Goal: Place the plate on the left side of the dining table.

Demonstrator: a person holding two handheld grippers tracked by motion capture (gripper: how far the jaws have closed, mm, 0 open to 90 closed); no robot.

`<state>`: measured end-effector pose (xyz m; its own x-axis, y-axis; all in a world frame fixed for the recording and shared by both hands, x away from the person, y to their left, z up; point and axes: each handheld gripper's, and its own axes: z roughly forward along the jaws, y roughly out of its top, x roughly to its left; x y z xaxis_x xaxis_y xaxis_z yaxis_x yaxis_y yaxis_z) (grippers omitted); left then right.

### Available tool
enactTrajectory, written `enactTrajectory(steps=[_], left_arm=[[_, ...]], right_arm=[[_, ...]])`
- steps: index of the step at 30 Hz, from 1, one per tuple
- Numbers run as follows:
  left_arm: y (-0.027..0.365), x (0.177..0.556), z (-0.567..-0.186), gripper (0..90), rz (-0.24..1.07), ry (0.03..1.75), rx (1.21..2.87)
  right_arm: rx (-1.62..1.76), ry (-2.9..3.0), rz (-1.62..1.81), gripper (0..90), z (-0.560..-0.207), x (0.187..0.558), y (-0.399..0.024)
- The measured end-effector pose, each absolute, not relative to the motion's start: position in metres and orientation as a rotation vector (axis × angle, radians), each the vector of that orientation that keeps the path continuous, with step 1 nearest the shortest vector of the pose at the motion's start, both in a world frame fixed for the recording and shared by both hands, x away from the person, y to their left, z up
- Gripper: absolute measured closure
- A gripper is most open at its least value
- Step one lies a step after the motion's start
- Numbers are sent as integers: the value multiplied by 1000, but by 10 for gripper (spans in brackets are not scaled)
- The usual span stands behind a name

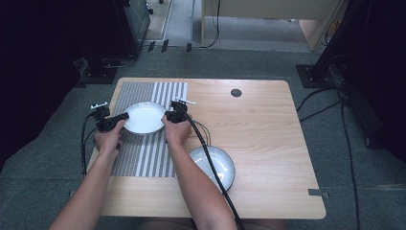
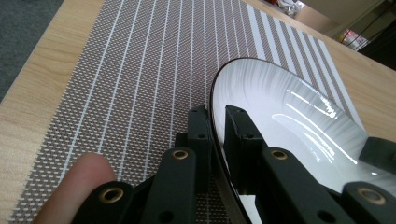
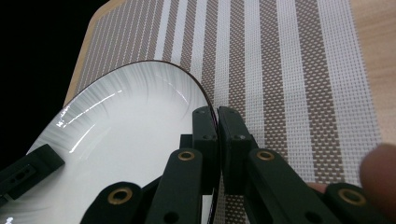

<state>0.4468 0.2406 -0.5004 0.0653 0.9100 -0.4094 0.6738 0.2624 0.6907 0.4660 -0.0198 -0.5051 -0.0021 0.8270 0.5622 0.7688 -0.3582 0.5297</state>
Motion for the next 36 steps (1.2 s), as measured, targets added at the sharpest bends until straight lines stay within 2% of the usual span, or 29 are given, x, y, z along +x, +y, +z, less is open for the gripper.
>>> enactTrajectory(steps=[13,16,17,20,24,26,30,36], left_arm=[[242,444,-509,779,316,1696,1517],[241,443,-508,771,330,1690,1535],[240,442,-508,755,338,1686,1545],[239,440,-506,582,368,1694,1576],[243,435,-501,433,355,1708,1558],[244,432,-496,408,338,1692,1520],[241,423,-485,356,354,1638,1514],[236,412,-471,274,384,1570,1534]], right_arm=[[2056,1805,1303,843,-506,465,-17],[2045,1830,1314,787,-505,465,-18],[2032,1833,1321,747,-504,465,-19],[1952,1845,1298,684,-500,464,-23],[1918,1875,1290,588,-496,463,-31],[1906,1873,1303,565,-492,462,-38],[1886,1886,1311,410,-486,461,-48],[1825,1935,1293,304,-475,452,-58]])
